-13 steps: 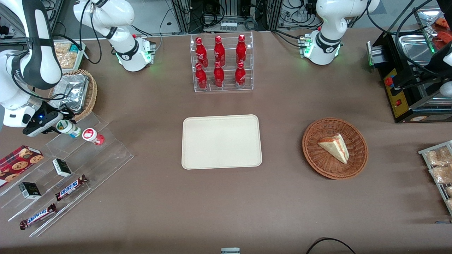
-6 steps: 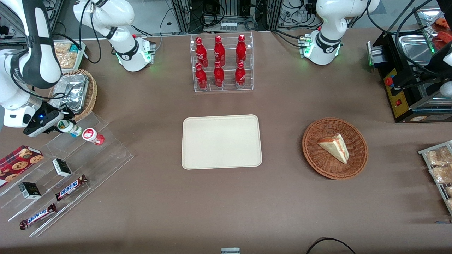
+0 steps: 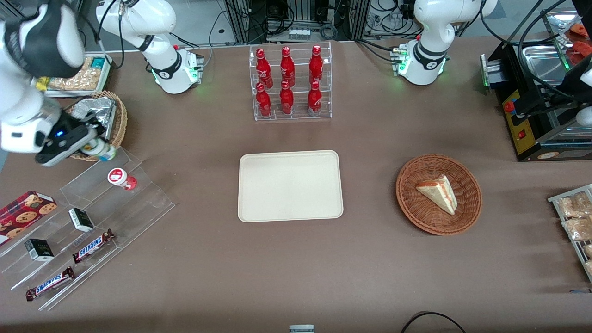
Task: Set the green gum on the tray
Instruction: 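Carry the gum tub with the right gripper over the cream tray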
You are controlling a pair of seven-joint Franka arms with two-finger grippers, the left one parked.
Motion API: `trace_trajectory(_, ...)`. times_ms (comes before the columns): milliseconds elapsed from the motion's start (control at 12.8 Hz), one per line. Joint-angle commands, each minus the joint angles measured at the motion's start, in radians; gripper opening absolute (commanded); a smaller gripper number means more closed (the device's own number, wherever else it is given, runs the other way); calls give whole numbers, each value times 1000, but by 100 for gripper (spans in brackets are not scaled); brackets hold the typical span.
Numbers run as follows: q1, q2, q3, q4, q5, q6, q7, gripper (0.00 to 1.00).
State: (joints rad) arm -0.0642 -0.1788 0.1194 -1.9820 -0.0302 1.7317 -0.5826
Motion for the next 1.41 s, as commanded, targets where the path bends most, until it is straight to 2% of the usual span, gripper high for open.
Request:
trace_trajectory(0, 4, 36, 159, 83, 1, -58, 243, 0)
trace_trajectory(157, 85, 79, 189, 124, 65, -57, 407, 0)
trace_trajectory(627, 323, 398, 189, 382, 73, -5, 866, 0)
trace_trajectory(784, 407, 487, 187, 408, 64, 105, 1014, 0)
trace_trajectory(1020, 472, 577, 187, 407, 44, 253, 1145, 0)
trace_trajectory(1176, 484, 619, 187, 401, 3, 290, 1170, 0)
trace_trajectory(1333, 488, 640, 187, 397, 1, 321, 1201, 0)
